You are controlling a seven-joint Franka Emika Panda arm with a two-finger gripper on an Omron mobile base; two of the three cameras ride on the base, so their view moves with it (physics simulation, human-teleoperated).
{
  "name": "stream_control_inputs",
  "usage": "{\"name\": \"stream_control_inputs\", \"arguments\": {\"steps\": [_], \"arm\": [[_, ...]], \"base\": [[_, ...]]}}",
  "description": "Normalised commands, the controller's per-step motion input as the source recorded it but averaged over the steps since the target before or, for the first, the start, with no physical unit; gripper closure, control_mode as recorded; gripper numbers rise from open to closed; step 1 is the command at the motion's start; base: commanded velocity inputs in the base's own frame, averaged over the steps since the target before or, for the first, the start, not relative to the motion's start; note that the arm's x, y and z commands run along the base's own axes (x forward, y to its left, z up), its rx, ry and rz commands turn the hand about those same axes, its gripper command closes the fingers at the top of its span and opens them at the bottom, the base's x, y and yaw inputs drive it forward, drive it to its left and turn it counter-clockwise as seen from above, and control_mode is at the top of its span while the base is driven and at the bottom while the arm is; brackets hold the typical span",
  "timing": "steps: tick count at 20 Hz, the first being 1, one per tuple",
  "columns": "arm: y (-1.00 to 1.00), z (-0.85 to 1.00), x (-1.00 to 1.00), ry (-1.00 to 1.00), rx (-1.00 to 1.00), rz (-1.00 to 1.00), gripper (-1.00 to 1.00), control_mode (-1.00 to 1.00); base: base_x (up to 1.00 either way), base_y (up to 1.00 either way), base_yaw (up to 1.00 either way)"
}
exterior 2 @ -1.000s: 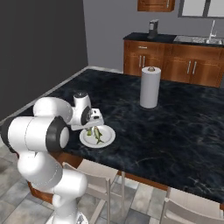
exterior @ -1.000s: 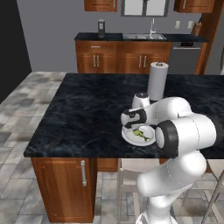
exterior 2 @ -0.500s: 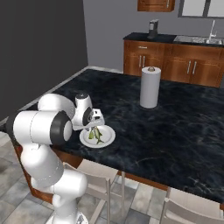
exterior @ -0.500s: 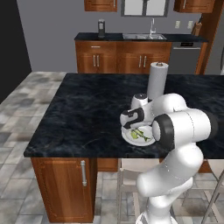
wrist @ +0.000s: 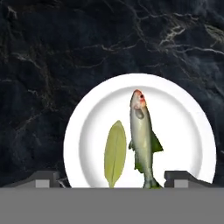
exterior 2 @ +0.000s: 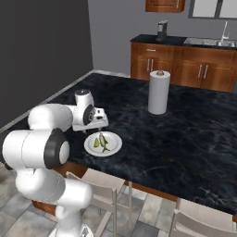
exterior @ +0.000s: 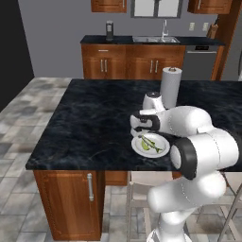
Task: Take the lemon wedge from the fridge and place it on the plate with fish on the dining counter.
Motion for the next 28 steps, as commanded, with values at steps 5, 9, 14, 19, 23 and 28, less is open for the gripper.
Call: {"name": "stream_control_inputs", "arguments": {"steps": [5, 9, 14, 19, 23, 28], "arm": [[0.02, 0.84, -1.0, -0.12, 0.04, -0.02, -1.0, -1.0], [-0.14, -0.02, -1.0, -0.4, 0.02, -0.14, -1.0, -1.0], [0.69, -0.35, -1.0, -0.62, -0.04, 0.05, -1.0, -1.0], [0.81, -0.2, -1.0, -0.53, -0.07, 0.07, -1.0, -1.0], [0.74, -0.02, -1.0, -0.52, -0.15, 0.08, -1.0, -1.0], [0.73, 0.29, -1.0, -0.26, -0.2, 0.17, -1.0, -1.0]], "base": [[0.0, 0.0, 0.0], [0.0, 0.0, 0.0], [0.0, 0.0, 0.0], [0.0, 0.0, 0.0], [0.0, 0.0, 0.0], [0.0, 0.0, 0.0]]}}
